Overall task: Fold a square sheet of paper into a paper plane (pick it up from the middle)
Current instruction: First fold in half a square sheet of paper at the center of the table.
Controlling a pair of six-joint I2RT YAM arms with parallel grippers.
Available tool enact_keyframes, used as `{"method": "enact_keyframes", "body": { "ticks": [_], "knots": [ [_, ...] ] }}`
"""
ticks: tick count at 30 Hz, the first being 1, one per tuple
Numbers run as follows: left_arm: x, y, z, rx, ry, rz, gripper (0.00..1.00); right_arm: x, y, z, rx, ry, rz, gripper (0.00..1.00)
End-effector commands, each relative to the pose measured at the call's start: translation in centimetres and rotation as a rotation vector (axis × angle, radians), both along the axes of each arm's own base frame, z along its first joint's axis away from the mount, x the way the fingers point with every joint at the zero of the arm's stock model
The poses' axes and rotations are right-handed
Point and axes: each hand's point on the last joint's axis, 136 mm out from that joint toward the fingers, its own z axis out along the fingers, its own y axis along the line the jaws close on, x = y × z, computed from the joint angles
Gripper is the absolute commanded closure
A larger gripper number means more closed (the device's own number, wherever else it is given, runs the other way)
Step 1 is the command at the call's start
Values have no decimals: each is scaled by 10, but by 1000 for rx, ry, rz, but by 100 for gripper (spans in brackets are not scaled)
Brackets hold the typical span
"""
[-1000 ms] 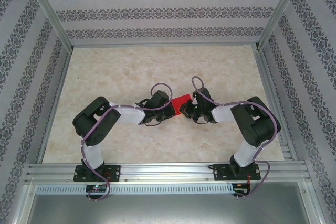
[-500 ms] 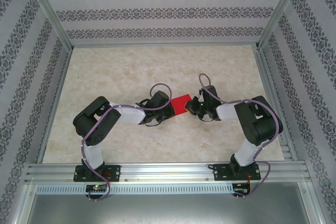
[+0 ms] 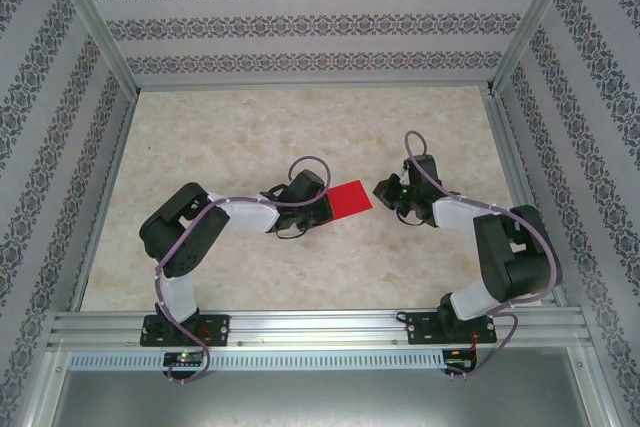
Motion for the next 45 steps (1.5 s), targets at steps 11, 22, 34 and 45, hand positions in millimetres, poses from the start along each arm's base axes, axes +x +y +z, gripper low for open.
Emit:
{"method": "enact_keyframes", "body": {
  "ticks": [11,22,34,45],
  "knots": [
    [-9,18,-28,169,17,-232,100,-10,81,-19,52,30,134,100],
    [-5,17,-16,133,17,-161,100,-23,37,-51,-23,124,35,100],
    [-1,-8,16,-198,15,76,100,-39,74,-45,51,182,15,100],
    [-3,15,2,-150,1,222,100,-46,70,-56,37,222,-3,100]
  ]
}}
